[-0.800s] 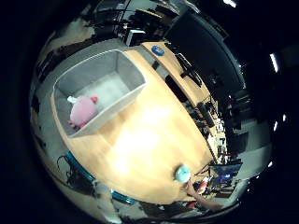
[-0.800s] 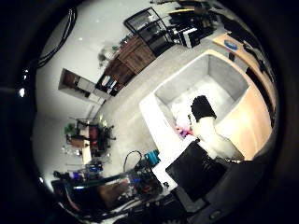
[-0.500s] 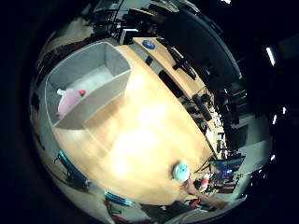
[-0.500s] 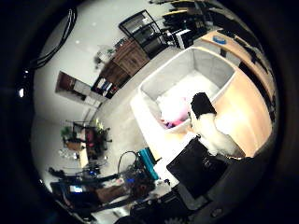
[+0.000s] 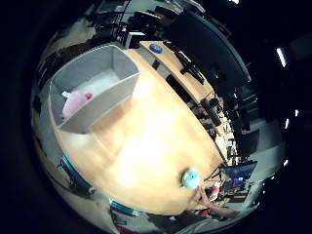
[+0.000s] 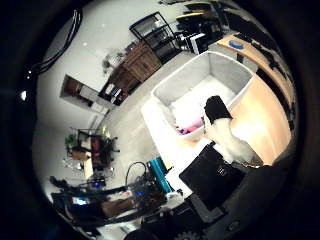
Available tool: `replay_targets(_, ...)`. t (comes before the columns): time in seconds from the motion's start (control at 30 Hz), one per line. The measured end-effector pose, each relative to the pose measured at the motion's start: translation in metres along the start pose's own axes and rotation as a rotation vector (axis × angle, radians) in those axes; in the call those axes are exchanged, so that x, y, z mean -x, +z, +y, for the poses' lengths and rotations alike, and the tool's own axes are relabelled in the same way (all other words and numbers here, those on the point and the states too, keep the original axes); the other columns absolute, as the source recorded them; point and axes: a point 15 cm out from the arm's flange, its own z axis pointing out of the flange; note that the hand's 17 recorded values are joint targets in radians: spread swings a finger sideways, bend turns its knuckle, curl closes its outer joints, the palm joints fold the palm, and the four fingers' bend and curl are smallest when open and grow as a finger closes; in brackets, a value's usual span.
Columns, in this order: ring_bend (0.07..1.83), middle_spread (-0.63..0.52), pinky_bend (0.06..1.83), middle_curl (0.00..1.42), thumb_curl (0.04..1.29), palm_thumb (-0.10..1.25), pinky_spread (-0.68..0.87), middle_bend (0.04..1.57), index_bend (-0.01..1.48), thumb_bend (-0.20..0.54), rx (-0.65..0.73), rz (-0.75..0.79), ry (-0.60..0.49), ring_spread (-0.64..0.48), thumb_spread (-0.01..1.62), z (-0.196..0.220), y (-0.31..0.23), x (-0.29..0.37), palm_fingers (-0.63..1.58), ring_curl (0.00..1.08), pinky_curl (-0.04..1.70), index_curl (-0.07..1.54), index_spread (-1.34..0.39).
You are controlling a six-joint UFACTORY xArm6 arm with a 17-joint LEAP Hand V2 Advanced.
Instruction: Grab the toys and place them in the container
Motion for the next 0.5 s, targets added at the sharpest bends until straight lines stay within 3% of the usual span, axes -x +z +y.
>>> replay_targets(0.5,0.69,-0.37,1.19,0.3,0.46,0.65,-0.31,0.18,0.19,-0.028,-0.039,0.023,-0.045,-0.38,0.97,0.004,-0.018,-0.002,0.38,0.25,0.21,0.32,-0.6)
